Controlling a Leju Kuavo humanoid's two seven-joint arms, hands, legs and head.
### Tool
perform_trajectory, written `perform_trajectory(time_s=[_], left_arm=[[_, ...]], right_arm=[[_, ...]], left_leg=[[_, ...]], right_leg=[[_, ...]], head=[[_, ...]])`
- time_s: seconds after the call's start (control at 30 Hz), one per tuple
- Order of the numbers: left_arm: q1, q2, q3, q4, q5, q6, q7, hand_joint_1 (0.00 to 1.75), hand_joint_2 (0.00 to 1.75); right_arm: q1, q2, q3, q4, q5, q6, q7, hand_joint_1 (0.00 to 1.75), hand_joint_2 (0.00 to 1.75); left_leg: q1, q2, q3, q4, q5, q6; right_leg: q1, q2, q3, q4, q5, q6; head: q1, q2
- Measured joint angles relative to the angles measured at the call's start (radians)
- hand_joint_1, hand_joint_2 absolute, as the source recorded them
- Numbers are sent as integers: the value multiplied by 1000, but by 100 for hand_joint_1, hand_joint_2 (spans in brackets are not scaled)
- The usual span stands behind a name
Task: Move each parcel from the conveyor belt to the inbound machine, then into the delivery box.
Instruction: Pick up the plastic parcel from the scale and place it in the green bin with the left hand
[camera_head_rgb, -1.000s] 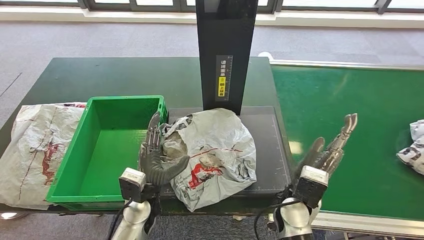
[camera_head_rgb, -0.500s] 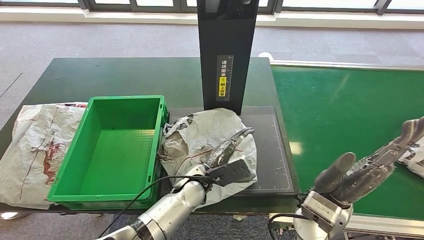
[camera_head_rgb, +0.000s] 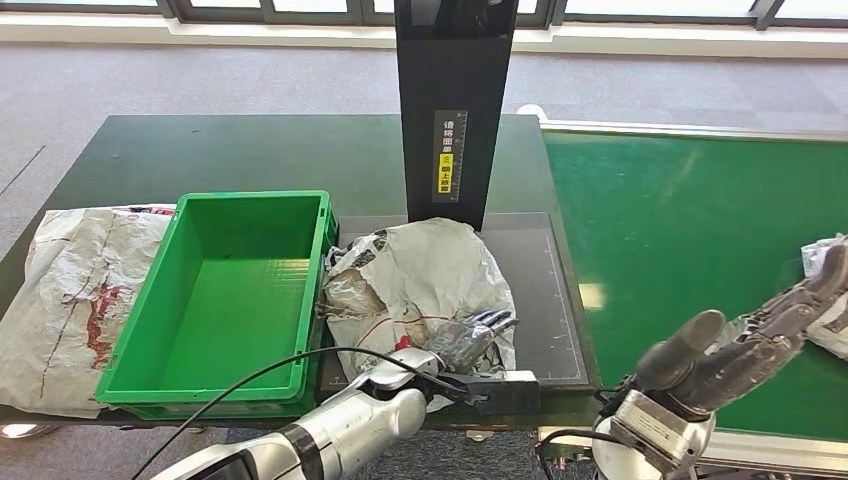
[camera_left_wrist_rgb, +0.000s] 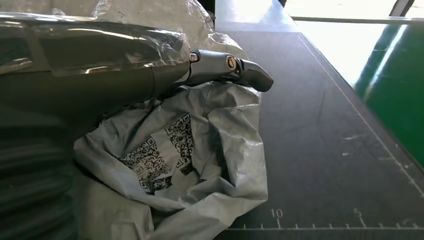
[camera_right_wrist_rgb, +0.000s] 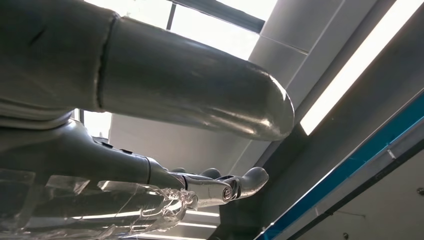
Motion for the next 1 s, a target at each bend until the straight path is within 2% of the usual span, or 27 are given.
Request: perform_trajectory(time_s=[0.23, 0.27, 0.4, 0.6, 0.8, 0.9, 1.0], left_arm=[[-13, 0, -38, 26, -2, 0, 2, 0, 175], [-14, 0, -41, 28, -2, 0, 2, 4, 175], [-18, 0, -49, 37, -17, 5, 35, 175, 175], [-22, 0, -108, 45, -102, 55, 183, 175, 175], [-28, 0, -132, 54, -127, 92, 214, 175, 175], [-32, 0, -135, 58, -114, 104, 174, 175, 175], [-36, 0, -125, 64, -60, 105, 40, 175, 175]], right_arm=[[0, 0, 0, -1, 0, 0, 0, 0, 0], [0, 0, 0, -1, 0, 0, 0, 0, 0], [1, 0, 0, -4, 1, 0, 0, 0, 0], [4, 0, 0, -23, 14, 0, 0, 0, 0], [5, 0, 0, -26, 18, 0, 0, 0, 0], [6, 0, 0, -26, 18, 0, 0, 0, 0], [6, 0, -1, -26, 16, 0, 0, 0, 0]], left_leg=[[0, 0, 0, 0, 0, 0], [0, 0, 0, 0, 0, 0], [0, 0, 0, 0, 0, 0], [0, 0, 2, -1, -1, 1], [0, 8, -6, -1, -5, 6], [0, 9, -6, -1, -3, 5], [0, 9, -3, -1, 8, 4]], right_leg=[[0, 0, 0, 0, 0, 0], [0, 0, 0, 0, 0, 0], [0, 0, 0, 0, 0, 0], [0, -1, 3, 0, -1, 1], [0, 6, 2, -3, -1, 2], [0, 7, 2, -3, 2, 2], [0, 7, -1, -2, 11, 2]], head=[[0, 0], [0, 0], [0, 0], [0, 0], [0, 0], [0, 0], [0, 0]])
